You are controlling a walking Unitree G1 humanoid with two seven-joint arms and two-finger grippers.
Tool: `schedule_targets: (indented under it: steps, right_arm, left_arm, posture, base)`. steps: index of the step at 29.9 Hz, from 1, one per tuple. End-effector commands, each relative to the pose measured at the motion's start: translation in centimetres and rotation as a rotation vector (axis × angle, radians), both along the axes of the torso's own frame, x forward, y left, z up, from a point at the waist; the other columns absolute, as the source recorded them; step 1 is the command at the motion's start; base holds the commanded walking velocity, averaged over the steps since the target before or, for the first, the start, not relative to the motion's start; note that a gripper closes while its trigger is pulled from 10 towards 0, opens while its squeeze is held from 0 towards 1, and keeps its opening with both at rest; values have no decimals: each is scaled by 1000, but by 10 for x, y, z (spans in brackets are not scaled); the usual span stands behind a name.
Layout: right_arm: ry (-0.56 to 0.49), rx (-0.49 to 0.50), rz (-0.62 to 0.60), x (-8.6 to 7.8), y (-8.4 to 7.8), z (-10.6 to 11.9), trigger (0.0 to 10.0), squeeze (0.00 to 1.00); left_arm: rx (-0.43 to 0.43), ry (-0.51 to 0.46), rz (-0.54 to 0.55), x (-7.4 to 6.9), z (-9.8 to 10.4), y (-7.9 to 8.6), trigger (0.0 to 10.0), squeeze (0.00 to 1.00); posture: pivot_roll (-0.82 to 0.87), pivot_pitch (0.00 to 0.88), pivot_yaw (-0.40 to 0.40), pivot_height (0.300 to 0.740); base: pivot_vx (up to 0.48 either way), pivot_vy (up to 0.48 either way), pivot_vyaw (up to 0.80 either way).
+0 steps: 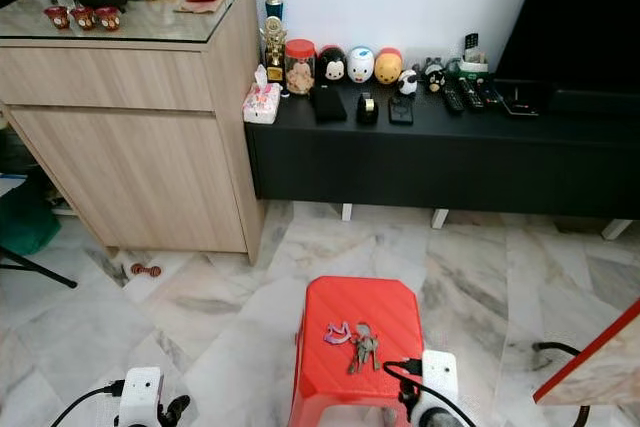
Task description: Hang keys on a hook
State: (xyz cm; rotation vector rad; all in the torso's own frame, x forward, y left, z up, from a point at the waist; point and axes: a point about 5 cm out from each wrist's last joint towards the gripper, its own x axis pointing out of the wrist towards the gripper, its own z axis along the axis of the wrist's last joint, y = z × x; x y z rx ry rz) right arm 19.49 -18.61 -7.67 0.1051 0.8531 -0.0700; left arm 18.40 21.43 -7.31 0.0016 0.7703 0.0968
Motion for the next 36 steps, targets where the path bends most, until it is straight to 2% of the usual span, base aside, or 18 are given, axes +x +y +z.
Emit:
schedule_targets:
  steps: [1, 12, 20, 25, 36]
  right_arm:
    - [0, -2, 0, 3, 1, 1, 10000, 0]
    - [-14, -2, -7, 2, 0, 1, 10000, 0]
    - [-38, -9, -37, 6, -5, 5, 10000, 0]
    - [-103, -5, -88, 19, -8, 13, 10000, 0]
    - [-206, 15, -78, 36, -3, 25, 10000, 0]
  left_arm:
    - [3, 15, -1, -3, -2, 1, 10000, 0]
    - [1, 15, -6, -3, -2, 0, 10000, 0]
    - [-5, 22, -6, -4, -3, 0, 10000, 0]
    - [-7, 23, -5, -5, -3, 0, 10000, 0]
    - [1, 19, -1, -6, -3, 0, 10000, 0]
  posture:
    - [158, 11, -52, 740]
    - [159, 16, -53, 740]
    - [158, 26, -53, 740]
    - [157, 33, -54, 740]
    - [152, 39, -57, 740]
  base:
    - [274, 0, 0]
    - [276, 0, 243]
    - [0, 0, 0]
    - [0, 0, 0]
    - [0, 0, 0]
